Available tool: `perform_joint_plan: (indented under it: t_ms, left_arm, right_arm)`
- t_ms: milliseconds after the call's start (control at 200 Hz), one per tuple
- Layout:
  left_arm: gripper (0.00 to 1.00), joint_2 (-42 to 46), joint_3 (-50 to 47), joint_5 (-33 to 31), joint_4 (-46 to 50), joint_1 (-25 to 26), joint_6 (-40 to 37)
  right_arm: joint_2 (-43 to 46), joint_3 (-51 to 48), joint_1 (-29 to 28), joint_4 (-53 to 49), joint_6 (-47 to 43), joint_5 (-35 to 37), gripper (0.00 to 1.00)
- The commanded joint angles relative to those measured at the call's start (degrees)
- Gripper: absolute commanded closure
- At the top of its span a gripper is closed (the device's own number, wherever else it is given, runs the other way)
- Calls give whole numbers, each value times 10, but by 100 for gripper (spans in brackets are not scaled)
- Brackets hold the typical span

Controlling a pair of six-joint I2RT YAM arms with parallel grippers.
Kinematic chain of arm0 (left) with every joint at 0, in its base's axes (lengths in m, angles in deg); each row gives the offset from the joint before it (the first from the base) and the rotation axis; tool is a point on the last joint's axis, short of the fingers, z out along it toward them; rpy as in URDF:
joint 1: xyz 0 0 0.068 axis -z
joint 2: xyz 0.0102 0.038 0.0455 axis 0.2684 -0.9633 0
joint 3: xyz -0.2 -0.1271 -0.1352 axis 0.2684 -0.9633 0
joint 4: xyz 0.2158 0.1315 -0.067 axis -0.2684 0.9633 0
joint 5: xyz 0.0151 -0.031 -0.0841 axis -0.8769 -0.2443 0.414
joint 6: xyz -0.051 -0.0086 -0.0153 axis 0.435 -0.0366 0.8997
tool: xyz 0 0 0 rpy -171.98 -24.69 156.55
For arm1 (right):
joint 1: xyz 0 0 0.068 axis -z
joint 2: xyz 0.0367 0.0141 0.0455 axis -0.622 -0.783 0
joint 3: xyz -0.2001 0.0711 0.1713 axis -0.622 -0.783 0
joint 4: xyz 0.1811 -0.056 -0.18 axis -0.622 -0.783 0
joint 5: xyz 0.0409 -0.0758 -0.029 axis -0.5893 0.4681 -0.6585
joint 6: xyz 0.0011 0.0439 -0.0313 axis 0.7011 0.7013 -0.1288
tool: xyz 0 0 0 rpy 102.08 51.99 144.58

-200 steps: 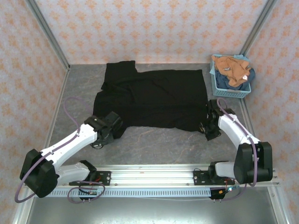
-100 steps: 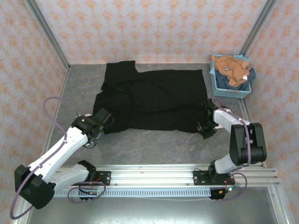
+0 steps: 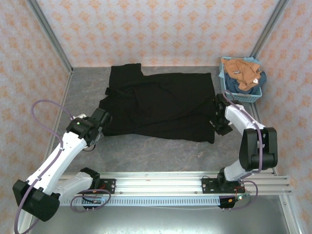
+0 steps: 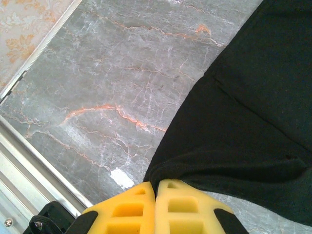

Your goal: Fold and stack the t-shirts

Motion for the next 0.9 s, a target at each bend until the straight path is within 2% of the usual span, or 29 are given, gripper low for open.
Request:
perform_joint_plan:
  t_ms: [0, 125, 270, 320, 520, 746, 896]
  left_arm:
    - [100, -2, 5, -32, 18, -5, 3]
    - [100, -4, -2, -26, 12, -5, 4]
    - [100, -11, -2, -21, 6, -5, 1]
    - [100, -12, -3, -19, 4, -5, 1]
    - [100, -15, -4, -13, -1, -5, -4]
    - [100, -14, -3, -14, 3, -5, -9]
    - [100, -9, -3, -15, 6, -5, -9]
  right_arm:
    - [45, 11, 4, -90, -22, 57, 100]
    - [74, -7, 3, -94, -9, 32, 100]
    - [111, -99, 3, 1, 49, -124, 80]
    - [123, -127, 3, 26, 74, -147, 76]
    - [110, -144, 3, 96, 102, -150, 65]
    - [49, -146, 3, 116, 99, -134, 69]
    - [30, -147, 3, 131, 99, -119, 68]
